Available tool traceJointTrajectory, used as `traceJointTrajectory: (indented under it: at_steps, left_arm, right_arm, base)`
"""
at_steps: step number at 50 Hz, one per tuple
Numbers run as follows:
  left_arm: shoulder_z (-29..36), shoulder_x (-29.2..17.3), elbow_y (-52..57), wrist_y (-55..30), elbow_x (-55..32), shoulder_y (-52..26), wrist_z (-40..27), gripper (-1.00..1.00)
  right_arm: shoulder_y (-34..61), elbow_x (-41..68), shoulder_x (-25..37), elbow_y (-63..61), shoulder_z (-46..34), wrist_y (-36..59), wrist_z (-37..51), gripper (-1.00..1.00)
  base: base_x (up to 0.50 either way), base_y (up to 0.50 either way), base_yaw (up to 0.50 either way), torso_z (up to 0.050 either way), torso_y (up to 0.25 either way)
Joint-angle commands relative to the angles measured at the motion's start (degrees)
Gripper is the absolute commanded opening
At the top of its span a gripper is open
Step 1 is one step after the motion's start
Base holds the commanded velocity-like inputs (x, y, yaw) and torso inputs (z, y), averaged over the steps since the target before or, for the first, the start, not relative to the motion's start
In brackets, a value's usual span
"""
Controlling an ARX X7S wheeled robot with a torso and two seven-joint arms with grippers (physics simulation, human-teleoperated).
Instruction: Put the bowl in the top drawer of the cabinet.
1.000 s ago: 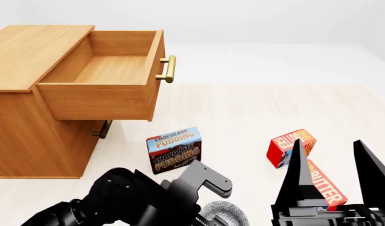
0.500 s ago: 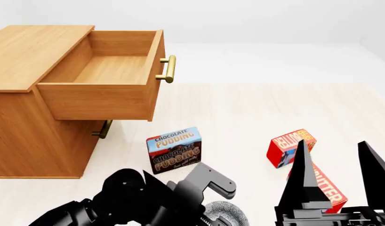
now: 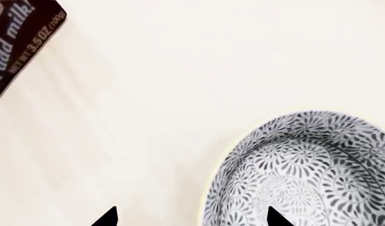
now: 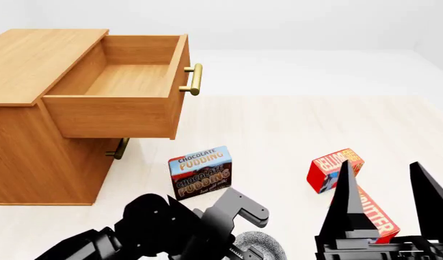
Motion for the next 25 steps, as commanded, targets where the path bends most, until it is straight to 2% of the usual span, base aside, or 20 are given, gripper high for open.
traceJointTrajectory:
  at_steps: [1, 14, 15, 25]
  left_arm:
    - [1.3, 0.4, -2.1, 1.3, 2.1, 0.1, 2.9, 1.0]
    - [1.9, 0.4, -2.9, 2.4, 3.0, 0.5, 4.3, 1.0]
    - [1.8, 0.3, -2.7, 2.6, 3.0, 0.5, 4.3, -1.0]
    - [1.6, -0.1, -1.3, 3.2, 2.9, 0.5, 4.3, -1.0]
  right_arm:
    - [0.6, -0.1, -0.1, 0.4, -0.8, 0.0, 0.1, 1.0]
    - [0.8, -0.3, 0.1, 0.3, -1.2, 0.0, 0.5, 1.0]
    - [0.9, -0.2, 0.2, 0.3, -1.3, 0.0, 0.5, 1.0]
    - [0.9, -0.3, 0.4, 0.4, -1.5, -0.3, 0.7, 1.0]
  base:
    - [0.0, 0.0, 0.0, 0.0, 0.0]
    - [0.0, 0.0, 0.0, 0.0, 0.0]
    - [0.0, 0.0, 0.0, 0.0, 0.0]
    - [0.0, 0.0, 0.0, 0.0, 0.0]
